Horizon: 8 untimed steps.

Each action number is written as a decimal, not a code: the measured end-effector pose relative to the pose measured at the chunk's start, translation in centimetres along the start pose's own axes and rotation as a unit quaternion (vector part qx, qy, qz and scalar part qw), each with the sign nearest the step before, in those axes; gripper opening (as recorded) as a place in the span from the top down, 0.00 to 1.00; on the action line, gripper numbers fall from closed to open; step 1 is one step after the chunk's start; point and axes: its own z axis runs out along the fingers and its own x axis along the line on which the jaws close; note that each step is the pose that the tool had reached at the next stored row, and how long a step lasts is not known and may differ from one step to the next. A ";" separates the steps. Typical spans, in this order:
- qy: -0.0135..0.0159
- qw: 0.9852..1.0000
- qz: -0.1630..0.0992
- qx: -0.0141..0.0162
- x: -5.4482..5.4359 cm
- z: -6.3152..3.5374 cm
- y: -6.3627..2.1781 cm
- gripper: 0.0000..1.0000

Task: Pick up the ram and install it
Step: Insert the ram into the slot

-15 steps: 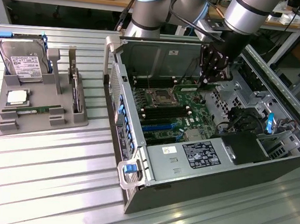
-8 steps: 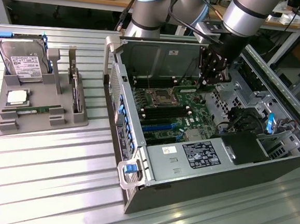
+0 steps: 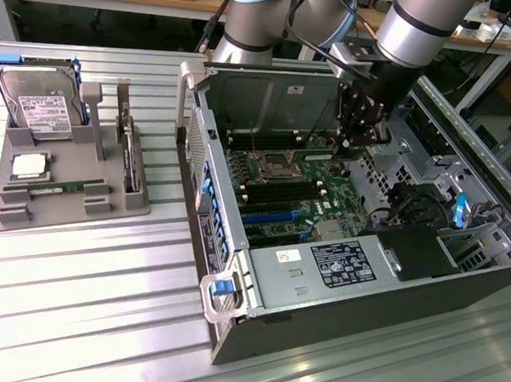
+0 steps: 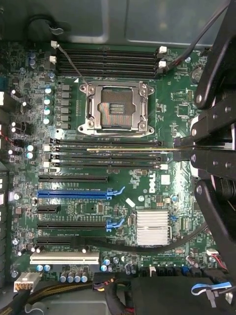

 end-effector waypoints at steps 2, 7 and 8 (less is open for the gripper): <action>0.000 1.000 0.000 0.000 0.0 0.15 0.00 0.88; 0.000 1.000 0.000 0.000 0.0 0.54 0.00 0.88; 0.000 1.000 0.000 0.000 0.0 0.57 0.01 0.88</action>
